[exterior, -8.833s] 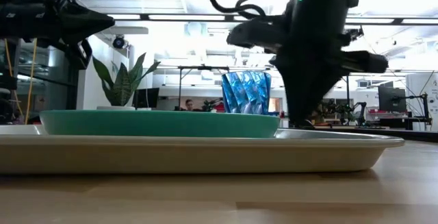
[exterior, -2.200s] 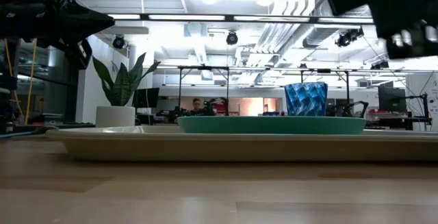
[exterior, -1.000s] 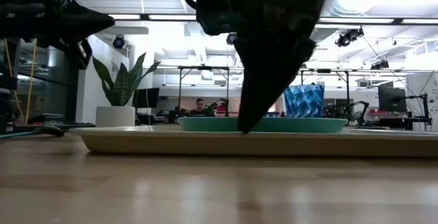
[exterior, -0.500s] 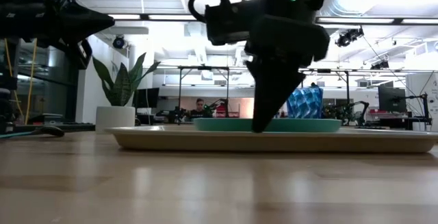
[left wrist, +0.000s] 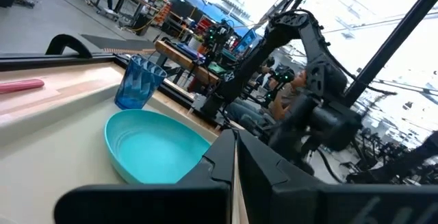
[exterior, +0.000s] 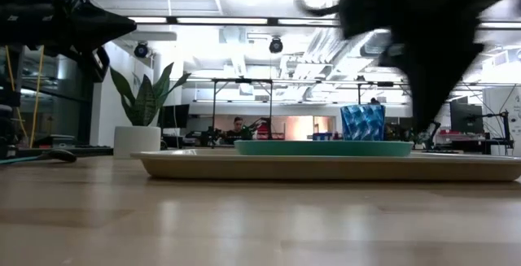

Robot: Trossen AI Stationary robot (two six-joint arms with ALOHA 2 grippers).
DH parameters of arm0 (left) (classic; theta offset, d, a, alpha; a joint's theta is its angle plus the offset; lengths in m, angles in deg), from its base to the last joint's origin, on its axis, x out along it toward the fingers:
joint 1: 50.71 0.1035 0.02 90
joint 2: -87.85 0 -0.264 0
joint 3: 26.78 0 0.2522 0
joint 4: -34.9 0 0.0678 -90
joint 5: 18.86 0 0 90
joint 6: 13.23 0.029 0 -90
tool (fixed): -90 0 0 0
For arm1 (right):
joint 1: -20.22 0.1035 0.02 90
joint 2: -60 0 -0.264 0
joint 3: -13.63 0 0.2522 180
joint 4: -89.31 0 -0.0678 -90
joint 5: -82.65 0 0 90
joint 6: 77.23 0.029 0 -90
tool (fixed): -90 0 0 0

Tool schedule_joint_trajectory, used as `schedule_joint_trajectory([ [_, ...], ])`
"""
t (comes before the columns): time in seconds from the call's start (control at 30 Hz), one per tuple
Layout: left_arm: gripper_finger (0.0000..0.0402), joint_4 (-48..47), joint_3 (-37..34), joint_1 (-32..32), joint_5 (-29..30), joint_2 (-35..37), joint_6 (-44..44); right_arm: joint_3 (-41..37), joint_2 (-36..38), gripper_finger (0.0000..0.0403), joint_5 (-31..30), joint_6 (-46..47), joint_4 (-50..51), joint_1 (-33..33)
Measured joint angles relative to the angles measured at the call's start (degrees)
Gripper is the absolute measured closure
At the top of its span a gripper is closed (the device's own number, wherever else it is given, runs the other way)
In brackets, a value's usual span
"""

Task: Pick and place plate/cup/fork/spoon on tray
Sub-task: Put the blue spoon to the left side of the blue plate on the gray tray

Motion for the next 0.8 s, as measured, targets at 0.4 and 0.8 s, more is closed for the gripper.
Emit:
schedule_joint_trajectory([
  [0.4,0.0401,0.0,0.0,0.0,0.0,0.0,0.0,-28.9,33.2,0.0403,-21.0,40.4,-27.5,12.0],
  [0.8,0.0401,8.2,0.0,0.0,0.8,0.0,-6.4,-34.9,42.1,0.0403,-44.1,18.8,-57.6,11.3],
])
